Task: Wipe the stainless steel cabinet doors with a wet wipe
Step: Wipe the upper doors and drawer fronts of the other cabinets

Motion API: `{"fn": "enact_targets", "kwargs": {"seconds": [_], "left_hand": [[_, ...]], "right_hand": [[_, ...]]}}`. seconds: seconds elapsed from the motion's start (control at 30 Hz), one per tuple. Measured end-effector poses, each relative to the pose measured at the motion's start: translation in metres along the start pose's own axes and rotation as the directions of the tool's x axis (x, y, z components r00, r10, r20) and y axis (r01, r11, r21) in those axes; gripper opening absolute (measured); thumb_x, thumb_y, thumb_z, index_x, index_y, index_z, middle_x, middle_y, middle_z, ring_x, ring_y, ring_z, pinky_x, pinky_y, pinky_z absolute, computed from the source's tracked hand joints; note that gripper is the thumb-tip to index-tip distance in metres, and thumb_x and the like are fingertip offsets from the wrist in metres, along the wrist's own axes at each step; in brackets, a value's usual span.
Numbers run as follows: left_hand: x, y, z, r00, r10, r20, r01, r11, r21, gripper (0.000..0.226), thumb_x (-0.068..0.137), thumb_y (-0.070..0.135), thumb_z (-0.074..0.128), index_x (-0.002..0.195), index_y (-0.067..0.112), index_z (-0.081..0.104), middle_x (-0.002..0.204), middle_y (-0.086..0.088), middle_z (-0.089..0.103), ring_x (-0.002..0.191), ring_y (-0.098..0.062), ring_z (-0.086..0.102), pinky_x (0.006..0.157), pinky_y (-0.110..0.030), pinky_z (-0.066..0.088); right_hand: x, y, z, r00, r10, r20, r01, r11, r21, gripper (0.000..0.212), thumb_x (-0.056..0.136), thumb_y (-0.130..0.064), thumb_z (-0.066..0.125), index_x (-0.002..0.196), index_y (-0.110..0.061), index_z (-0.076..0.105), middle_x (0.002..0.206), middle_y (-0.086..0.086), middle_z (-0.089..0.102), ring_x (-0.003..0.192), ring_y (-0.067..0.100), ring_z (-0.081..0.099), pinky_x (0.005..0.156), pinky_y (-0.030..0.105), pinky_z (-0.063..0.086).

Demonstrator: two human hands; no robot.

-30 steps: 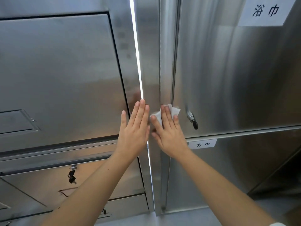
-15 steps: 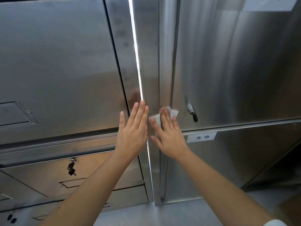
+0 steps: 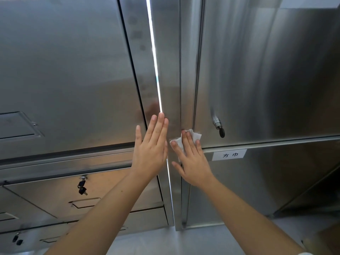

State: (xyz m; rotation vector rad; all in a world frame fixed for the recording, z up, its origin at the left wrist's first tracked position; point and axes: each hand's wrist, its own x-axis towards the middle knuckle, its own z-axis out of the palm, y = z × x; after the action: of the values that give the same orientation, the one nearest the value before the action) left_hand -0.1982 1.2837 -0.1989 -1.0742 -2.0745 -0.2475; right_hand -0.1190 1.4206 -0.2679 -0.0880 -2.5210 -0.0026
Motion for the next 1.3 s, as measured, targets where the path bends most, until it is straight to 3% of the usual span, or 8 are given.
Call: {"fn": "enact_targets", "kwargs": {"seconds": [0.17,0.27,0.33,0.43,0.7,0.83,0.93,1.3], "left_hand": [[-0.002,0.007,-0.002,0.998,-0.05,0.047,0.051,0.998,-0.022,0.054,0.091,0.022,0.031,0.142,0.004,0.026,0.149,-0.01,0.019,0.138,-0.026,0.02,0.105,-0.055,0.016],[-0.013,0.013,0.001,0.99,-0.097,0.1,0.102,0.994,-0.045,0.055,0.091,0.022,0.029,0.143,0.006,0.023,0.151,-0.008,0.015,0.142,-0.018,0.002,0.108,-0.053,0.013],[-0.021,0.017,0.003,0.983,-0.12,0.139,0.128,0.991,-0.05,0.055,0.091,0.022,0.028,0.144,0.007,0.022,0.152,-0.007,0.011,0.142,-0.013,-0.007,0.11,-0.051,0.012],[-0.03,0.023,0.004,0.973,-0.129,0.192,0.136,0.99,-0.027,0.055,0.092,0.024,0.027,0.144,0.006,0.024,0.153,-0.007,0.012,0.143,-0.02,0.004,0.109,-0.052,0.016],[-0.053,0.046,-0.006,0.935,-0.271,0.23,0.288,0.957,-0.039,0.055,0.093,0.024,0.026,0.144,0.008,0.022,0.153,-0.007,0.014,0.143,-0.013,-0.008,0.111,-0.053,0.011],[-0.061,0.056,-0.011,0.917,-0.338,0.213,0.352,0.936,-0.029,0.054,0.092,0.024,0.027,0.143,0.007,0.027,0.151,-0.008,0.019,0.143,-0.012,-0.007,0.11,-0.049,0.008],[-0.063,0.06,-0.014,0.904,-0.378,0.199,0.387,0.922,-0.01,0.053,0.093,0.024,0.026,0.142,0.007,0.029,0.151,-0.008,0.022,0.143,-0.018,0.007,0.111,-0.048,0.009],[-0.067,0.066,-0.049,0.854,-0.507,0.116,0.505,0.862,0.043,0.053,0.093,0.022,0.029,0.143,0.007,0.025,0.151,-0.011,0.02,0.139,-0.028,0.02,0.107,-0.059,0.011]], "right_hand": [[-0.016,0.004,0.005,0.997,-0.03,0.071,0.033,0.998,-0.049,0.08,0.09,-0.044,0.046,0.15,-0.021,-0.002,0.15,0.022,0.018,0.139,0.037,0.02,0.108,0.054,0.019],[-0.022,0.005,0.004,0.994,-0.046,0.1,0.053,0.996,-0.073,0.069,0.09,-0.045,0.042,0.148,-0.018,0.015,0.149,0.022,0.023,0.138,0.036,0.024,0.107,0.055,0.025],[-0.026,0.007,0.004,0.991,-0.073,0.112,0.08,0.995,-0.06,0.07,0.087,-0.044,0.051,0.146,-0.018,0.024,0.148,0.023,0.028,0.137,0.036,0.027,0.105,0.056,0.029],[-0.028,0.01,0.002,0.989,-0.1,0.108,0.104,0.994,-0.029,0.07,0.082,-0.04,0.061,0.143,-0.016,0.035,0.144,0.024,0.036,0.135,0.036,0.033,0.104,0.056,0.03],[-0.031,0.02,-0.005,0.981,-0.184,0.059,0.176,0.977,0.124,0.048,0.084,-0.026,0.045,0.124,-0.004,0.059,0.133,0.025,0.049,0.126,0.037,0.045,0.104,0.049,0.032],[-0.029,0.025,-0.007,0.973,-0.23,0.022,0.223,0.959,0.172,0.044,0.083,-0.022,0.047,0.117,0.002,0.062,0.127,0.023,0.055,0.12,0.035,0.052,0.097,0.046,0.044],[-0.023,0.029,-0.009,0.968,-0.25,-0.026,0.249,0.941,0.23,0.041,0.082,-0.017,0.047,0.113,0.005,0.063,0.118,0.022,0.061,0.111,0.033,0.058,0.091,0.042,0.049],[-0.01,0.01,-0.031,0.967,-0.217,-0.134,0.25,0.912,0.324,0.04,0.084,-0.019,0.047,0.112,0.004,0.064,0.104,0.017,0.064,0.098,0.027,0.06,0.08,0.036,0.05]]}}
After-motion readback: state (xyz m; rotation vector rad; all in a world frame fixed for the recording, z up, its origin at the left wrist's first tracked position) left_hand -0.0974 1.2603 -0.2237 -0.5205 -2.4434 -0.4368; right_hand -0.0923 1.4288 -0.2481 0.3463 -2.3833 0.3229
